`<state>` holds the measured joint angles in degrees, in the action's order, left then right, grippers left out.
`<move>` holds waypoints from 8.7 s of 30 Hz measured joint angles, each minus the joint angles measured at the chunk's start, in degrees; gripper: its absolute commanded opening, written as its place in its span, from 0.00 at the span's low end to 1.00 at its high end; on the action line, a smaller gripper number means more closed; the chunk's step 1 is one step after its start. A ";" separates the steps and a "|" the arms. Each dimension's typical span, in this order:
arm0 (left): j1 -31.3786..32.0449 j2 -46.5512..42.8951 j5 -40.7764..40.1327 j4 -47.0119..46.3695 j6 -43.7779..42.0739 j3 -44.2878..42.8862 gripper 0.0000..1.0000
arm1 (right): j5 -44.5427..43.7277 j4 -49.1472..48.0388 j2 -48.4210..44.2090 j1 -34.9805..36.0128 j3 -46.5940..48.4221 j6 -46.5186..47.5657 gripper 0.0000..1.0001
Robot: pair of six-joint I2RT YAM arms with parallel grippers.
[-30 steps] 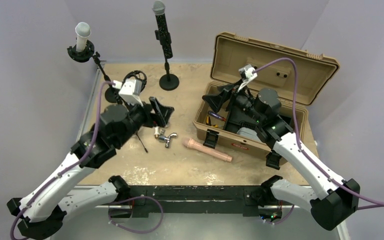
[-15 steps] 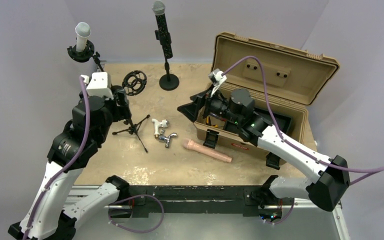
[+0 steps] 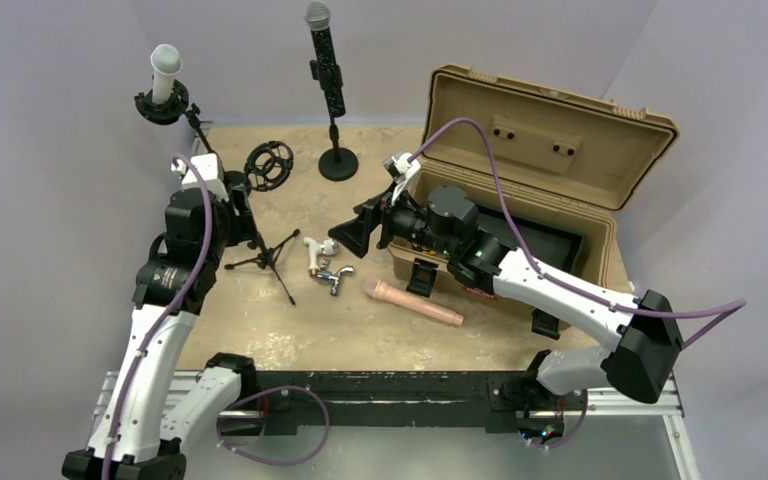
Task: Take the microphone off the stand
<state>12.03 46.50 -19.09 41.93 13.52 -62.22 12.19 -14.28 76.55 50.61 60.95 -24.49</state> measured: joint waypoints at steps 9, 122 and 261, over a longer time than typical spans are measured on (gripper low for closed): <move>-5.66 0.81 14.21 -13.46 0.66 10.97 0.58 | -2.67 -0.09 -1.73 0.07 -0.37 0.55 0.89; 9.38 -12.04 -4.96 -9.73 -4.35 -1.92 0.72 | -18.14 -13.09 50.14 10.91 28.68 -40.76 0.39; -29.88 14.64 59.76 -47.04 37.94 11.32 0.00 | 17.00 -22.27 52.04 -1.75 30.01 -26.53 0.52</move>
<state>-17.85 61.14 40.66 -5.10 51.46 -50.89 29.19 -36.56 128.60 48.86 90.96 -51.03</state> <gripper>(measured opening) 0.176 0.575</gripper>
